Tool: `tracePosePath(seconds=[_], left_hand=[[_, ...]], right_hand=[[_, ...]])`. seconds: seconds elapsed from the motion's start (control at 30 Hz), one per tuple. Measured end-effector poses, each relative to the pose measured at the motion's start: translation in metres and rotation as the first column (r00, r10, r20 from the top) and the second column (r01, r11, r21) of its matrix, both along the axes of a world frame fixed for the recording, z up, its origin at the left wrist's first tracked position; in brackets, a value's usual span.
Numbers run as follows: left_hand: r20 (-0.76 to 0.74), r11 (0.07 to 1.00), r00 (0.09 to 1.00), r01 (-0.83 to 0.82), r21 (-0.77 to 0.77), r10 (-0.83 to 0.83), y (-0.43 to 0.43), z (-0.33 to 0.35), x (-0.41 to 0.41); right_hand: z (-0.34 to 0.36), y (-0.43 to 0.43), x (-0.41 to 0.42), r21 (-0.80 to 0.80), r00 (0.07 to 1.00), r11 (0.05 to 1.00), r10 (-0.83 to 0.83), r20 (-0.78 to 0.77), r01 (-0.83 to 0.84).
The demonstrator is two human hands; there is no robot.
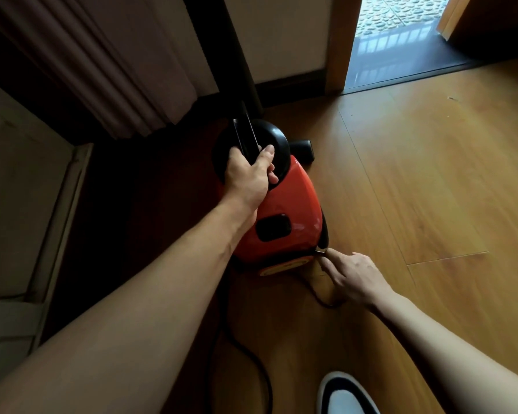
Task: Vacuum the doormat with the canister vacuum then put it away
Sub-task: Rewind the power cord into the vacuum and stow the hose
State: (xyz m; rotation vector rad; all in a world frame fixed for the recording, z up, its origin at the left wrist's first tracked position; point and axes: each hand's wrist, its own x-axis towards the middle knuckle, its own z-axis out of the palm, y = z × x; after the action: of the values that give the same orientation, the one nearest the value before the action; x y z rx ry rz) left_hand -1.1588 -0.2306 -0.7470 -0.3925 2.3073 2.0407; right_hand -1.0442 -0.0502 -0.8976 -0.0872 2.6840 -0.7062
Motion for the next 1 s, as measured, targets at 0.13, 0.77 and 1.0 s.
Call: tracePosePath(seconds=[0.13, 0.77, 1.0], left_hand=[[-0.008, 1.0, 1.0, -0.007, 0.0, 0.007, 0.001, 0.0, -0.001], [-0.026, 0.999, 1.0, -0.01, 0.035, 0.011, 0.004, 0.019, -0.007], [-0.023, 1.0, 0.999, 0.027, 0.014, -0.026, -0.005, 0.015, -0.005]], right_hand=[[-0.01, 0.002, -0.004, 0.085, 0.997, 0.994, -0.059, -0.043, 0.063], [-0.023, -0.013, 0.028, -0.122, 0.98, 0.977, 0.161, -0.118, -0.175], [-0.017, -0.026, 0.046, -0.053, 0.808, 0.82, 0.571, 0.144, -0.57]])
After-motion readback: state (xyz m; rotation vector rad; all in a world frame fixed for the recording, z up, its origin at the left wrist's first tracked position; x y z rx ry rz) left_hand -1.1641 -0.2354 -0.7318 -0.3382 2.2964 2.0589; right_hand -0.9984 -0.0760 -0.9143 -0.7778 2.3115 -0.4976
